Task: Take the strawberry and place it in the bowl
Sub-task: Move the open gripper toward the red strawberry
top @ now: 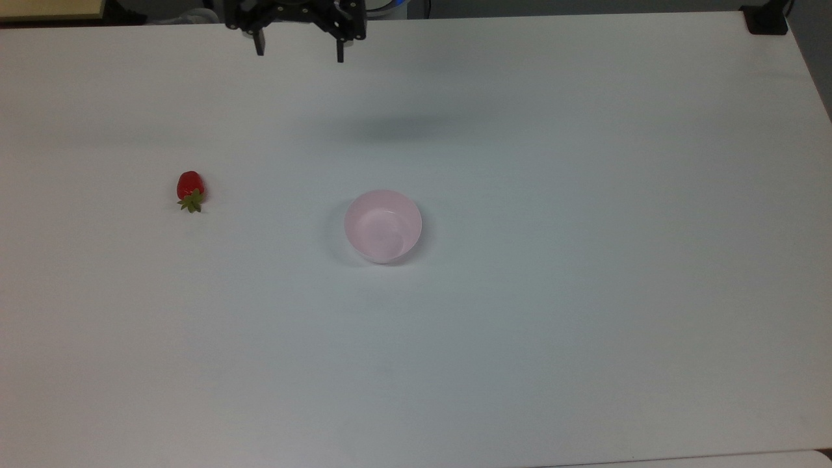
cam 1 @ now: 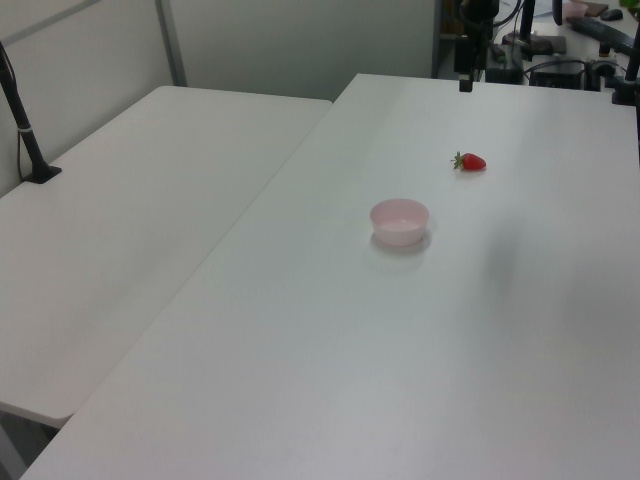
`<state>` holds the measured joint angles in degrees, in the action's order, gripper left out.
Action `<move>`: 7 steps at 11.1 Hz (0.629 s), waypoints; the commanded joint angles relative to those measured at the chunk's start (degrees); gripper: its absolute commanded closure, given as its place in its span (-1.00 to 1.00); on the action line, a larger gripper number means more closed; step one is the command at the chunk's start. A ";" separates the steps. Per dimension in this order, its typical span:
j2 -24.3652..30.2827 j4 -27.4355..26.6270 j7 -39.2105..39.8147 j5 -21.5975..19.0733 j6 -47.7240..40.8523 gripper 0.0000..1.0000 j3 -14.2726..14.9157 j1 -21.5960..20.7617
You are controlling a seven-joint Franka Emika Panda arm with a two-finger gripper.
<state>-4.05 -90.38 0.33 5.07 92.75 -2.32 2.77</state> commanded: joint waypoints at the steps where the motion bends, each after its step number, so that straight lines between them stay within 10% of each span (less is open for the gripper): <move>1: -1.22 -0.93 14.03 -1.65 0.94 -1.00 0.38 4.42; 7: -5.09 -10.48 28.66 -1.74 16.44 -1.00 0.47 14.70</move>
<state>-9.31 -92.98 23.95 4.55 98.83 -2.08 14.45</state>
